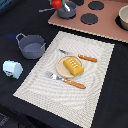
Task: Interact with the objects in diverse but meaningful ways.
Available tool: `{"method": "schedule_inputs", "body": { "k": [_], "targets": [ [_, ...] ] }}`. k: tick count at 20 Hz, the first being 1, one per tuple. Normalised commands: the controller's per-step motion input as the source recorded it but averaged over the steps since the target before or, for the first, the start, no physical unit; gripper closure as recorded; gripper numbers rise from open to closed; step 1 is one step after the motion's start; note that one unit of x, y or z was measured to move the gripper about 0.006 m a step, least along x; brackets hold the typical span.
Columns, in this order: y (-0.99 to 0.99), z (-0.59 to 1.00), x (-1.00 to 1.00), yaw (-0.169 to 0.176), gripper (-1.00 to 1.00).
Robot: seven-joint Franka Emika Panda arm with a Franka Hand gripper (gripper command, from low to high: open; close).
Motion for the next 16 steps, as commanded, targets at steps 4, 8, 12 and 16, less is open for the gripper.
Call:
{"method": "schedule_inputs", "body": {
  "k": [4,8,12,16],
  "targets": [
    [0.28,0.04,0.48,0.012,1.00],
    [0.16,-0.03,0.37,0.014,1.00],
    [0.14,-0.13,0.24,0.016,1.00],
    [0.39,-0.22,-0.01,0.056,1.00]
  ]
}}
